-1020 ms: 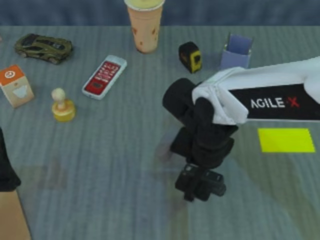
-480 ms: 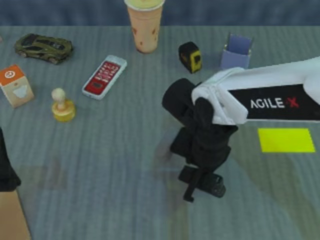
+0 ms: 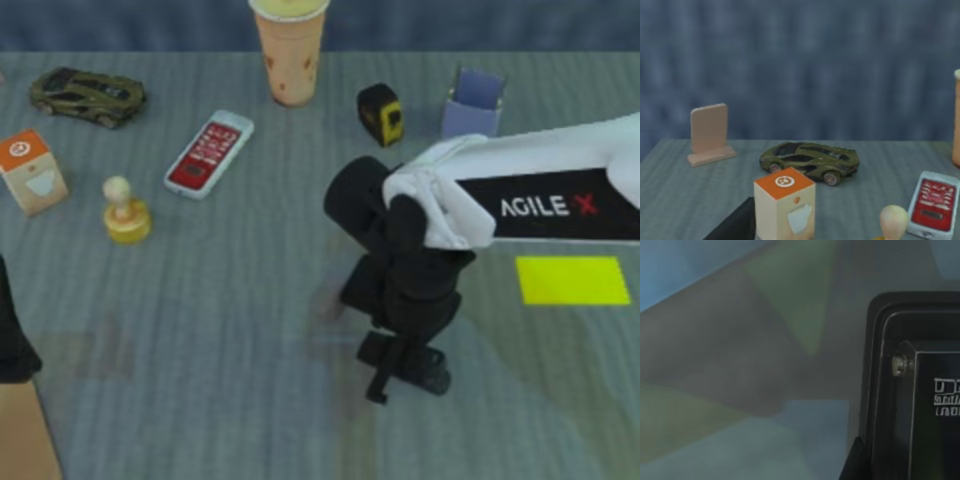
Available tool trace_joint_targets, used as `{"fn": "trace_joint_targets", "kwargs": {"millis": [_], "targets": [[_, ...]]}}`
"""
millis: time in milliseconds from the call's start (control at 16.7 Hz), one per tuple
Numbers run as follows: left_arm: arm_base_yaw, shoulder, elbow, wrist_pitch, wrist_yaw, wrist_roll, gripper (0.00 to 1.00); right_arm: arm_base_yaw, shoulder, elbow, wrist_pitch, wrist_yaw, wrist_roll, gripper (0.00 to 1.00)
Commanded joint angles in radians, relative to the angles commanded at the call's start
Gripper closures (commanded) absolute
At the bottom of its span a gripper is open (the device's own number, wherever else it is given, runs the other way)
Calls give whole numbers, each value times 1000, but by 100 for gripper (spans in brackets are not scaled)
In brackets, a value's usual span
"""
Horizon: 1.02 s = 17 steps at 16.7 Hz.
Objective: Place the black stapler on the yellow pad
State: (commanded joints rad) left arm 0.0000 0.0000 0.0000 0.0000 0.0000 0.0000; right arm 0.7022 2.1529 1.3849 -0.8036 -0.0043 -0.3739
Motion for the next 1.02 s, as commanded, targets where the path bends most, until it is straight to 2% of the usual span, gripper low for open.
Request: {"fn": "trace_joint_targets", "kwargs": {"millis": [180,540,1020], "targets": [[0,0,0,0,0,0,0,3,-24,51,-72,0,-2,100],[0,0,0,0,0,0,0,6,-117,196,-322,-1,-5,100],[0,0,0,0,0,0,0,-16,-124,224,-353,-2,-39,100]]}}
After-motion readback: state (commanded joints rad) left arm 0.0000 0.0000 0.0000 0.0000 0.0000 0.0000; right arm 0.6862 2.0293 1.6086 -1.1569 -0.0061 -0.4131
